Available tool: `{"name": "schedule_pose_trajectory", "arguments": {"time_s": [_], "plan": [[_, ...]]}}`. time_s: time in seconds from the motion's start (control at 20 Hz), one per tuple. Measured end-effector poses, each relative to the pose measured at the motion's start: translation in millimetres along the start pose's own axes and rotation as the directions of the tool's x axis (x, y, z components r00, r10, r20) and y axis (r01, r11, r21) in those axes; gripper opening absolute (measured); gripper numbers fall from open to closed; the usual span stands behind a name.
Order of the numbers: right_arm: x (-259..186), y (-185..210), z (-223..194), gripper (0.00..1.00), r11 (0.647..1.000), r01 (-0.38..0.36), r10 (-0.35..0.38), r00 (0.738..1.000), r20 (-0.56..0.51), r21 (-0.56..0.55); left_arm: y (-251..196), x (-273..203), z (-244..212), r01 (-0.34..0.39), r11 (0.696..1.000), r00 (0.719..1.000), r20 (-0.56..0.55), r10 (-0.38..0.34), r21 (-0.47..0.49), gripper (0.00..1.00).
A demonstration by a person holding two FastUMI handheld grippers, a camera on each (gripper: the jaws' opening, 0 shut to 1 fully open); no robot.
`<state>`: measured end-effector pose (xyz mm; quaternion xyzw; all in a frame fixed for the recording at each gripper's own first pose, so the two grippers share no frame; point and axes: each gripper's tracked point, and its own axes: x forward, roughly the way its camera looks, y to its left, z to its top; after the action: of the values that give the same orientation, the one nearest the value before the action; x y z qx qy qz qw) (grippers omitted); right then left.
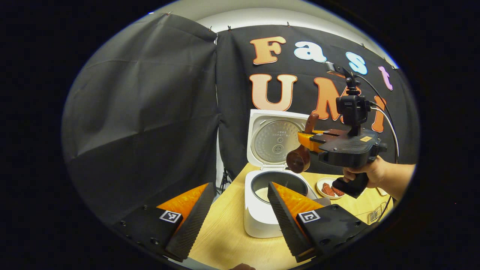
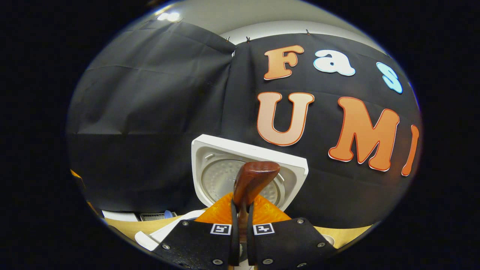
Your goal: Close the left gripper, press the button to open the rice cooker; take a wooden spoon from the chopstick holder with the right hand, scoop a spoonful of rice and pour it into the rice cooker, then put the wooden spoon back into the chopstick holder.
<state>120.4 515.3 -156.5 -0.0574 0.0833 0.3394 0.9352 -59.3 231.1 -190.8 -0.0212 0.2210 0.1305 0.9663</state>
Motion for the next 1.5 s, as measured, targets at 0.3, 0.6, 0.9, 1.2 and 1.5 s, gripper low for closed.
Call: {"name": "schedule_pose_trajectory", "arguments": {"time_s": [0.3, 0.6, 0.9, 1.2, 1.5], "plan": [[-27, -29, 10, 0.07, 0.982, 0.006, -0.003, 1.000, -0.016, 0.190, -15, 0, -1, 0.014, 1.000, 1.000, -0.003, -0.014, -0.018, 0.97], [-79, -85, 5, 0.07, 0.935, 0.099, -0.092, 0.995, -0.036, 0.341, -35, 2, 4, 0.026, 0.999, 1.000, -0.001, -0.026, -0.018, 0.98], [-149, -141, -22, 0.07, 0.882, 0.208, -0.187, 0.978, -0.093, 0.423, -63, 1, 2, 0.038, 0.999, 0.999, -0.035, -0.039, -0.023, 0.99], [-234, -205, -66, 0.07, 0.808, 0.368, -0.319, 0.930, -0.183, 0.461, -96, -3, -1, 0.062, 0.995, 0.995, -0.075, -0.067, -0.073, 0.99], [-311, -254, -115, 0.07, 0.712, 0.508, -0.427, 0.861, -0.275, 0.485, -149, -16, 4, 0.128, 0.991, 0.989, -0.065, -0.131, -0.048, 0.97]]}}
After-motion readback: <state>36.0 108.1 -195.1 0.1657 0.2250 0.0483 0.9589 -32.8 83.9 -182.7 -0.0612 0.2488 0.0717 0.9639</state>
